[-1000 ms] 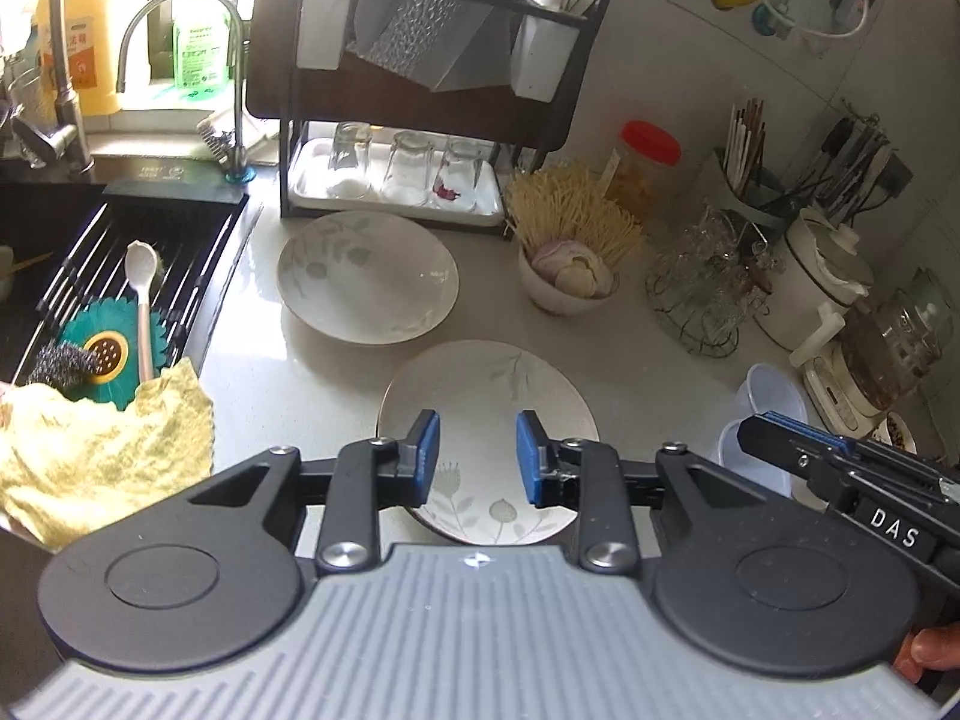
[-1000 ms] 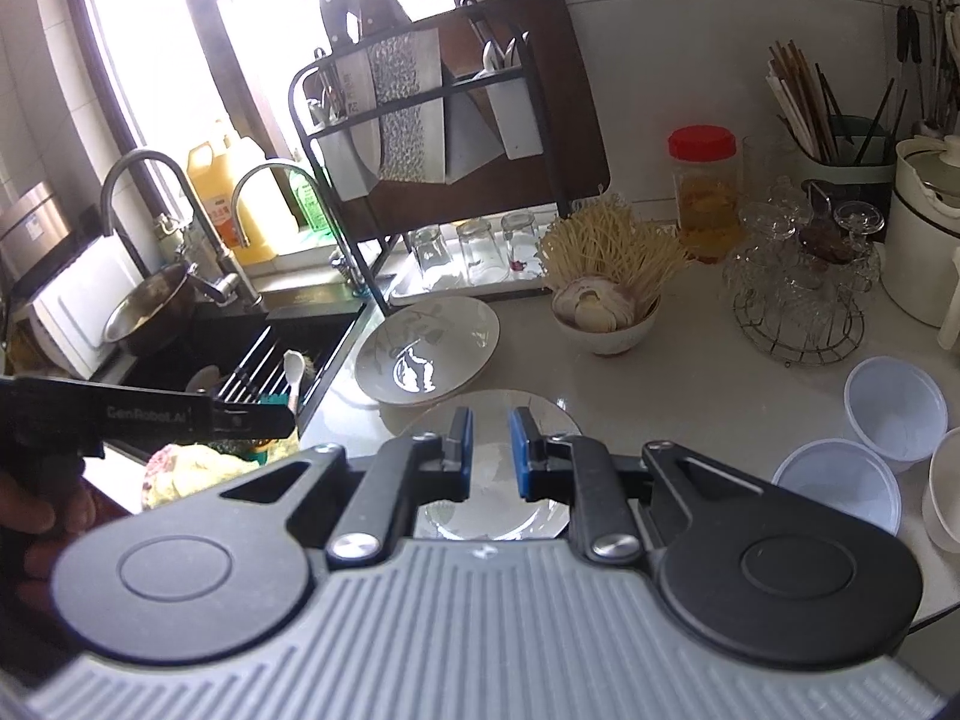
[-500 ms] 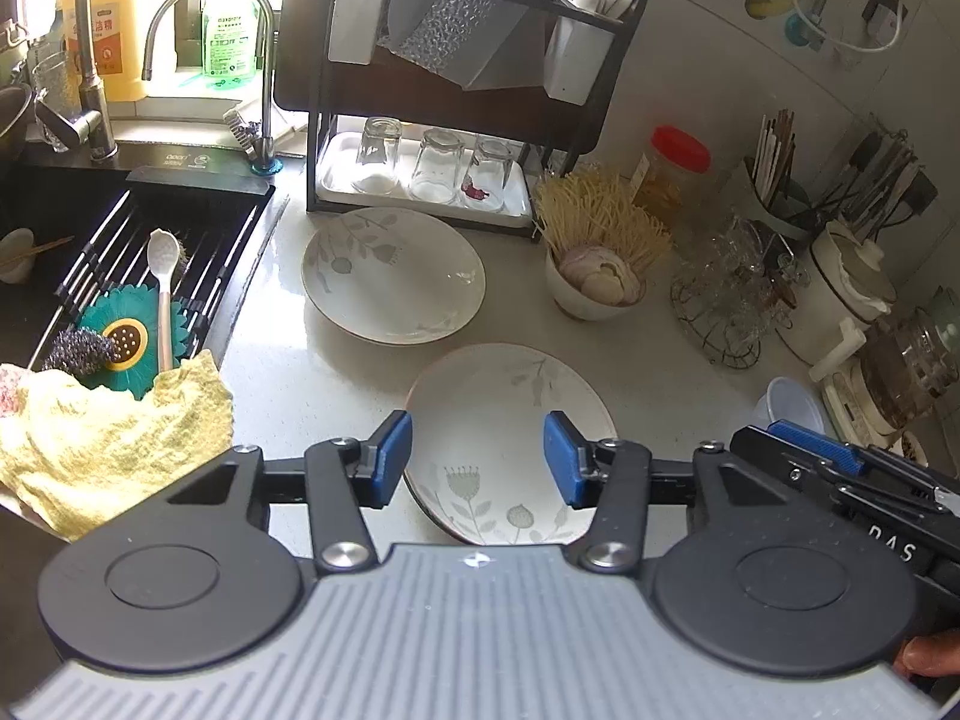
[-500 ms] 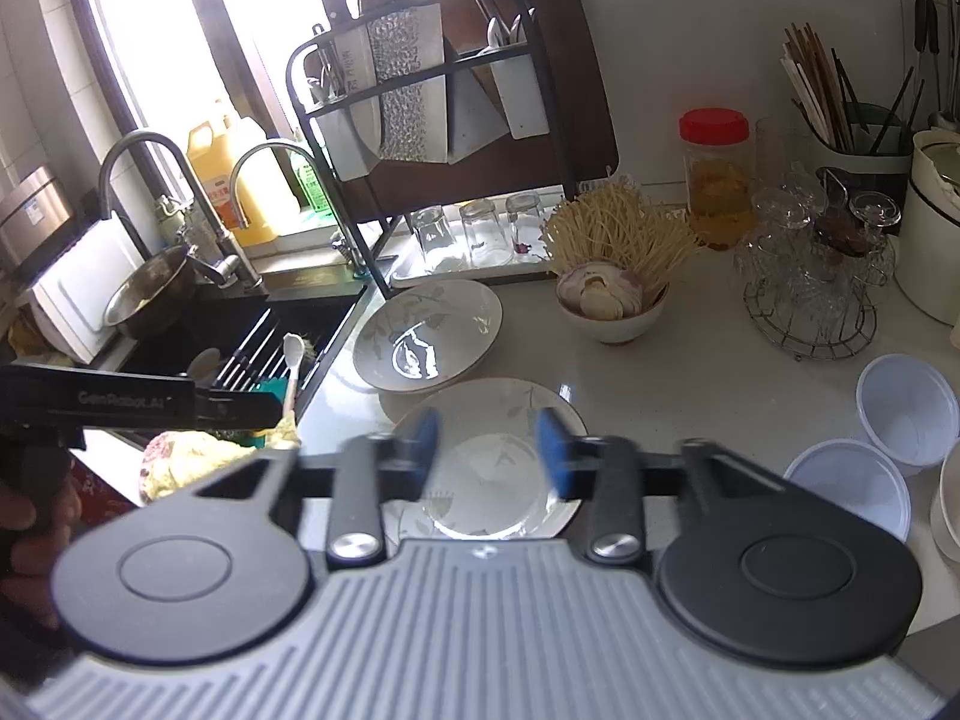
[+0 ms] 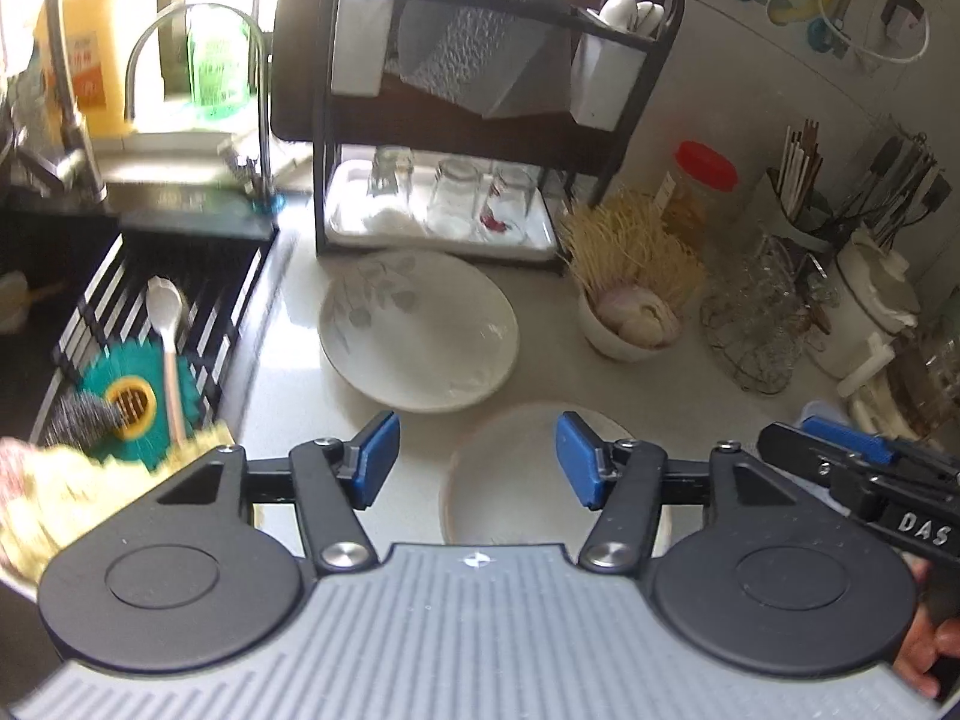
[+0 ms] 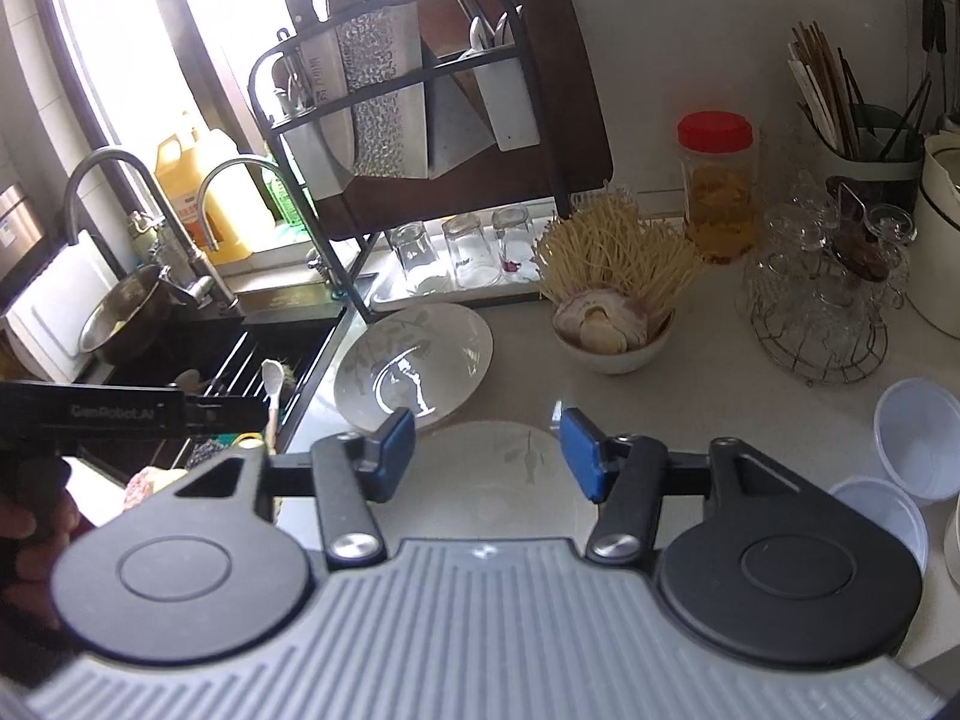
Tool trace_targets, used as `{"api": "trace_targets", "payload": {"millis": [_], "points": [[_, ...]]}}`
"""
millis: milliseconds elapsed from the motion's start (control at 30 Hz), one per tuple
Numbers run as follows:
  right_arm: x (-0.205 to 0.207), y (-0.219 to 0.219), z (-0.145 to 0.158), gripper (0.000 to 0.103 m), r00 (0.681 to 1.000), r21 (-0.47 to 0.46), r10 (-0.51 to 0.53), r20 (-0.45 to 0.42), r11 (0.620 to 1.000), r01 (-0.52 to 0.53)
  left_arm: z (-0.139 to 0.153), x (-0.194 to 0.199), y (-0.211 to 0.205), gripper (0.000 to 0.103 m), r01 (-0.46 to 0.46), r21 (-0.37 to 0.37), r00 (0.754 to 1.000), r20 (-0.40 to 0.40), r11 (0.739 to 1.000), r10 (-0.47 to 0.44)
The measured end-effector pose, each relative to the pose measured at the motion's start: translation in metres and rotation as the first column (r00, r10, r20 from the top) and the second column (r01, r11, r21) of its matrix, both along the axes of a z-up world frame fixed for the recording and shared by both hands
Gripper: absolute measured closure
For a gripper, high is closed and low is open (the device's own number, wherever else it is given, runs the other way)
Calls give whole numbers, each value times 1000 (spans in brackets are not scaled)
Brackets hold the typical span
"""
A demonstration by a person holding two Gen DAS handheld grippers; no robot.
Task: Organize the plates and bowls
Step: 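Withdraw both grippers and move toward the leaf-pattern plate by the rack, then close both grippers on the rim of the leaf-pattern plate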
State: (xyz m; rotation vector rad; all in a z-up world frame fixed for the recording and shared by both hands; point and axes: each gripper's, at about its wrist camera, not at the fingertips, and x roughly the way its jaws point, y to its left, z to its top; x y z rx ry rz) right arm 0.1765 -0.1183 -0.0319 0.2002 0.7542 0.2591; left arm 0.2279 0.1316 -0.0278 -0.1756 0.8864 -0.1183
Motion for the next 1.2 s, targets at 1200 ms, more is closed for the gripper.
{"api": "trace_targets", "payload": {"millis": [1200], "points": [[139,81,-71,3,962,-10,-150,-228,988,152,-106,159,123,31,33,-108,983,-176,994,-52]]}}
